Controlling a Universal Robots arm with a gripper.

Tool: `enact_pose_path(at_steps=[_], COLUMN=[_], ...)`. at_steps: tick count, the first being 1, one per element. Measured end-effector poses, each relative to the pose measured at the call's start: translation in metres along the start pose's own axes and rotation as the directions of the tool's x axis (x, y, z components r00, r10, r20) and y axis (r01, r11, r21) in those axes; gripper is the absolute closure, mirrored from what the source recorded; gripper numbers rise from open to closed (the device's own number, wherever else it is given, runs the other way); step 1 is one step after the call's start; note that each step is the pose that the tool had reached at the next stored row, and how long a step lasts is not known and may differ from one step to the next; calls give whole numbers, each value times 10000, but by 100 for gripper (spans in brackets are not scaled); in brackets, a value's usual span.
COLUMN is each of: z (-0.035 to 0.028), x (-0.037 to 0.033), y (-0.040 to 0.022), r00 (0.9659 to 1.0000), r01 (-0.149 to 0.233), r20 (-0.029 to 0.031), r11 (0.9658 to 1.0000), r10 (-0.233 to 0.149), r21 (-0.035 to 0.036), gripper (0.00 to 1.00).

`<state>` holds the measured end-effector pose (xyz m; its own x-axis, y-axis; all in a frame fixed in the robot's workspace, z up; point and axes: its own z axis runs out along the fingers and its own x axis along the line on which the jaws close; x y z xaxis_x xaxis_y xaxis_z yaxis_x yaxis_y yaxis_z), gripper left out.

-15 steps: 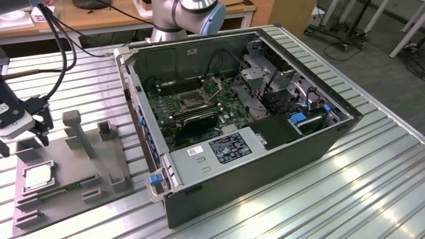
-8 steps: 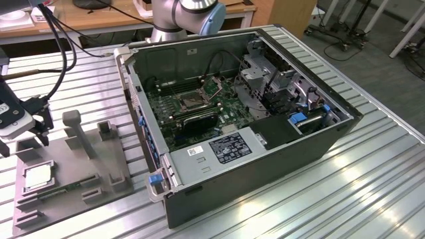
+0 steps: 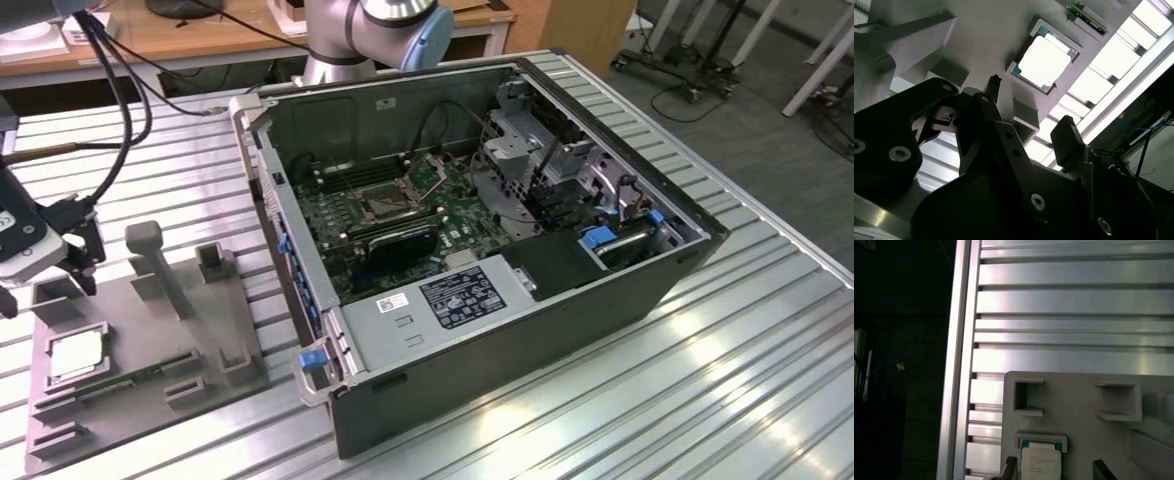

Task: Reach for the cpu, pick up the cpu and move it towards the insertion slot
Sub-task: 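Pick up the cpu and move it towards the insertion slot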

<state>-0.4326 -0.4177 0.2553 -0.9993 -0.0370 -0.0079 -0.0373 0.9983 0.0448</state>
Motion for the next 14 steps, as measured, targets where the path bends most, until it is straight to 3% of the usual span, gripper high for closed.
enact_pose_path(at_steps=[6,11,14], z=[59,141,194], x=[57,64,65], y=[-24,-136,-171], r00=[10000,10000,10000], r01=[1,-2,-2], r20=[1,2,4], r11=[10000,10000,10000], r10=[-1,2,2], r21=[-1,-4,-15], gripper=[32,32,32])
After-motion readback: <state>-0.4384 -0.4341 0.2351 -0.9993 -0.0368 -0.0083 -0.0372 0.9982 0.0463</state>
